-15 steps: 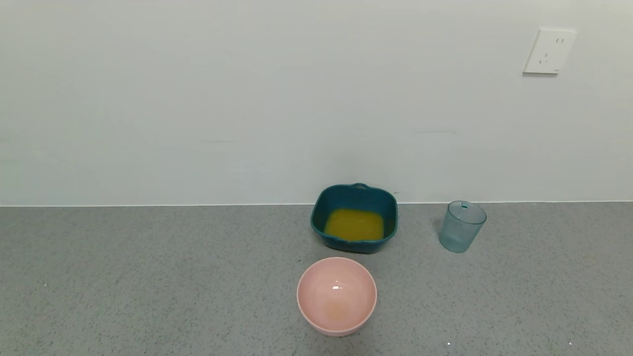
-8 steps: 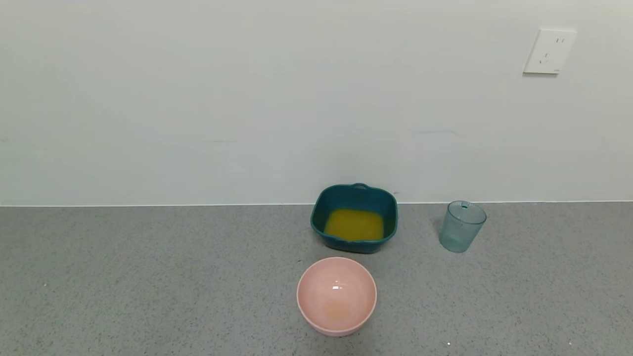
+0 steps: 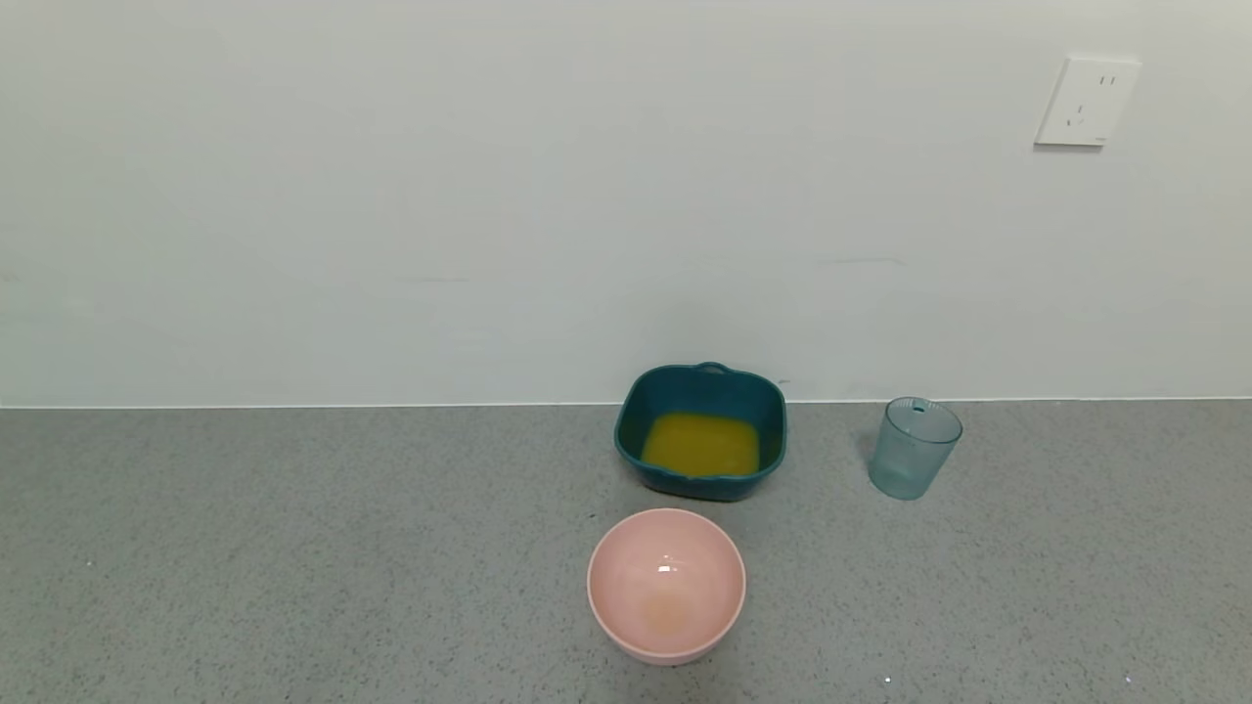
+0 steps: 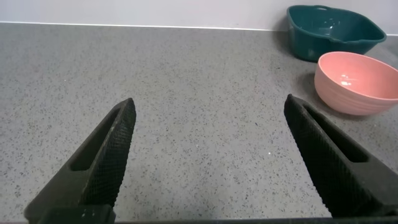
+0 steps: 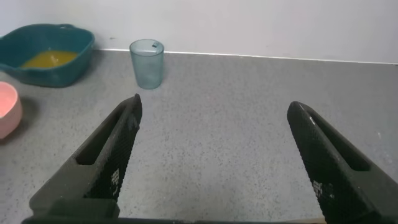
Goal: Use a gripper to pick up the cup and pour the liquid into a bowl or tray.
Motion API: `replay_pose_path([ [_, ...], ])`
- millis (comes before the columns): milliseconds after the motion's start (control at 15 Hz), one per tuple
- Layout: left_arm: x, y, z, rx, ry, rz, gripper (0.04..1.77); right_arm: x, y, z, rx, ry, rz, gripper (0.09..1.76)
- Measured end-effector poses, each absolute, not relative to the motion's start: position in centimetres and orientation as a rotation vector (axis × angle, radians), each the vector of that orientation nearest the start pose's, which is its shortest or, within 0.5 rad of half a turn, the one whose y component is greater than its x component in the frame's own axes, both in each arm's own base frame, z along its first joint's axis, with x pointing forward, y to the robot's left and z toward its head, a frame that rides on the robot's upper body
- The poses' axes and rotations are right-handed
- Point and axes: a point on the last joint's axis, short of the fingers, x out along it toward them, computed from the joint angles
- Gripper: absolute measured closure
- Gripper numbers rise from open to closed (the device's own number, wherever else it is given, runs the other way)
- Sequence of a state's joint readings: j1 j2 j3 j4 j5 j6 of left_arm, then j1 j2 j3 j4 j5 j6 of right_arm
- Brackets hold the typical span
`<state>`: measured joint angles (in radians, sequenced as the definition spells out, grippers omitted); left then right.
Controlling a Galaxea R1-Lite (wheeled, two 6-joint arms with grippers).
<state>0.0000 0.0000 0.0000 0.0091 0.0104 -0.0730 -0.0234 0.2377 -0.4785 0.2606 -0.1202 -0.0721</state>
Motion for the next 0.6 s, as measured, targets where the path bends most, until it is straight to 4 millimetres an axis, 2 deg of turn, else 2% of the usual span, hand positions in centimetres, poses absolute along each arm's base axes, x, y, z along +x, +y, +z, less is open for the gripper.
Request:
replay_pose_path([
  [400, -2.3, 0.0, 7.5, -0.073, 0.009, 0.011, 0.09, -4.7, -0.1, 14.3, -0.074, -0.006, -0.052, 0.15],
  [600, -2.3, 0.0, 7.5, -0.073, 0.009, 0.01, 0.09, -4.3, -0.1, 12.9, -0.072, -0.096, -0.054, 0.15],
])
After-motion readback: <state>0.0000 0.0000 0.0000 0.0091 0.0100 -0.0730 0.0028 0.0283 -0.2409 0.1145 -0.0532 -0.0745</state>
